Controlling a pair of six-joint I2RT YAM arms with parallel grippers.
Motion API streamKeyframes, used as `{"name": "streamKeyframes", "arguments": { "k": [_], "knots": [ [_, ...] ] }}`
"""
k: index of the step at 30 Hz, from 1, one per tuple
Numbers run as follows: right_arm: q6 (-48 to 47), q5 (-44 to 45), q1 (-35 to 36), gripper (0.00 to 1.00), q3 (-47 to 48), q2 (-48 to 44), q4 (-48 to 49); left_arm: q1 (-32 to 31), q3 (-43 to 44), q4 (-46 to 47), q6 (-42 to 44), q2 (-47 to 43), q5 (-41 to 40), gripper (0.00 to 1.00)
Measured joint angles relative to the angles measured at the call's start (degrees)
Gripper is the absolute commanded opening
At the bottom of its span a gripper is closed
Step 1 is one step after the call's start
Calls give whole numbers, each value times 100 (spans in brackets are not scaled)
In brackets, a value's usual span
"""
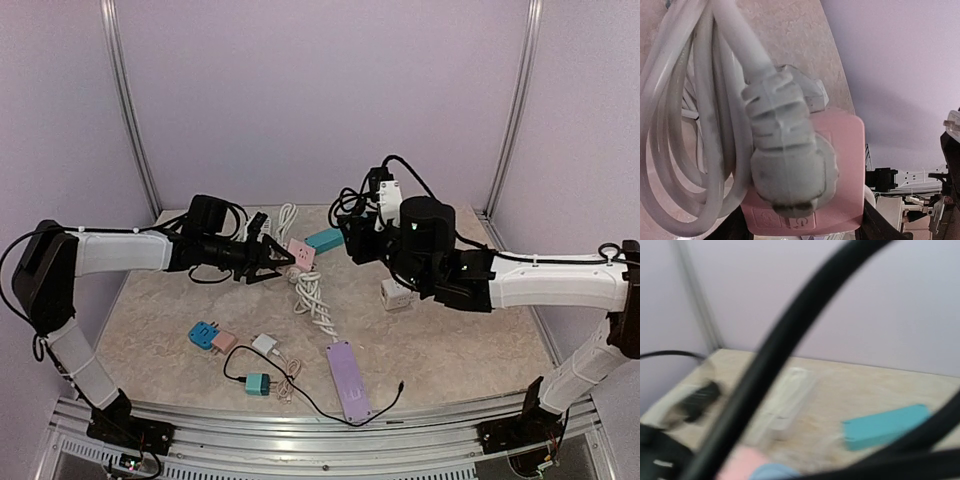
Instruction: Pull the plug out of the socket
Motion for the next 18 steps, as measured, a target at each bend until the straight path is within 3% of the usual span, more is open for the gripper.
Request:
{"name": "streamKeyframes", "arguments": {
  "k": [9,18],
  "knots": [
    [608,-1027,-1731,0,-229,-957,-2076,385,0,-59,225,-702,-59,31],
    [732,-2573,-3027,0,-710,-549,-3042,490,0,-105,238,-743,85,31]
  ]
}}
